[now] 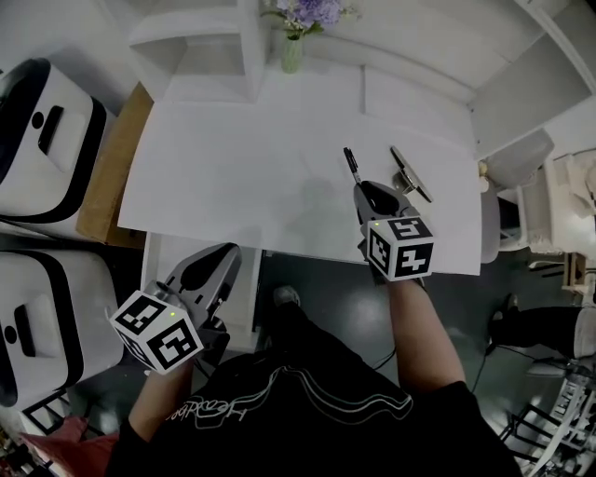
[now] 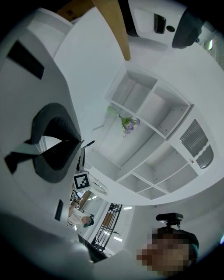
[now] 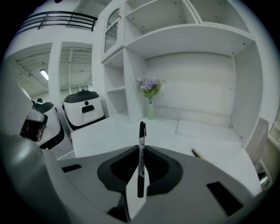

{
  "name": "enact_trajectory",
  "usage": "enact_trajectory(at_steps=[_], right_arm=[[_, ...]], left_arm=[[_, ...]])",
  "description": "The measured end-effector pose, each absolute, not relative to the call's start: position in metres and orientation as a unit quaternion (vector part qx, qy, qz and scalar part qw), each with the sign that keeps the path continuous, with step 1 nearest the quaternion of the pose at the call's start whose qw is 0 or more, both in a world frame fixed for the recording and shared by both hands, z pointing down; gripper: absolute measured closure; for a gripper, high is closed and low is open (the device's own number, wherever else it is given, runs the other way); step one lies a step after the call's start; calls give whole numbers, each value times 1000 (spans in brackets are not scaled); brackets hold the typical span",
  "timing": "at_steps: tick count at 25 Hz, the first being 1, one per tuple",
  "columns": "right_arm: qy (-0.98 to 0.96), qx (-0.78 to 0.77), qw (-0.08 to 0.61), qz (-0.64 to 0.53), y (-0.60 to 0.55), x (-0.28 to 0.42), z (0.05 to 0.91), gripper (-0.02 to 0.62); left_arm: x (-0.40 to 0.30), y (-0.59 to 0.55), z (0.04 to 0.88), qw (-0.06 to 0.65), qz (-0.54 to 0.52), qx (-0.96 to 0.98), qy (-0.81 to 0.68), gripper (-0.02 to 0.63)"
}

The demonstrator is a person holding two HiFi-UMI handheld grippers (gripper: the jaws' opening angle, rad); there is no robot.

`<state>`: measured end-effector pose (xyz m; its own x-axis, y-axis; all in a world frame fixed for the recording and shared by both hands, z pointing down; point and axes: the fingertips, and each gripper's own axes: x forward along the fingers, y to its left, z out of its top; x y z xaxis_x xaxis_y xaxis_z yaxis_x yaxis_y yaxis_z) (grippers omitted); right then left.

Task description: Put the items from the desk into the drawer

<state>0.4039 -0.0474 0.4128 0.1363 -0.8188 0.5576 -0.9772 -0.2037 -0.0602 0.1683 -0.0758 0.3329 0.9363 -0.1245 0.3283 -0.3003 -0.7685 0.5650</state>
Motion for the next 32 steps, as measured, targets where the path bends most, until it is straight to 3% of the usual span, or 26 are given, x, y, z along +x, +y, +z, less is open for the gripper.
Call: enact_trajectory(at_steps=[16,32], right_arm=[[-746,626,102,205,-14,203,347,531],[-834,471,183,222,-73,34,411,531]], left_arm=[[41,-28,307,316,94,928,-175,586],[-80,-54,338,354,76,887,-286,586]])
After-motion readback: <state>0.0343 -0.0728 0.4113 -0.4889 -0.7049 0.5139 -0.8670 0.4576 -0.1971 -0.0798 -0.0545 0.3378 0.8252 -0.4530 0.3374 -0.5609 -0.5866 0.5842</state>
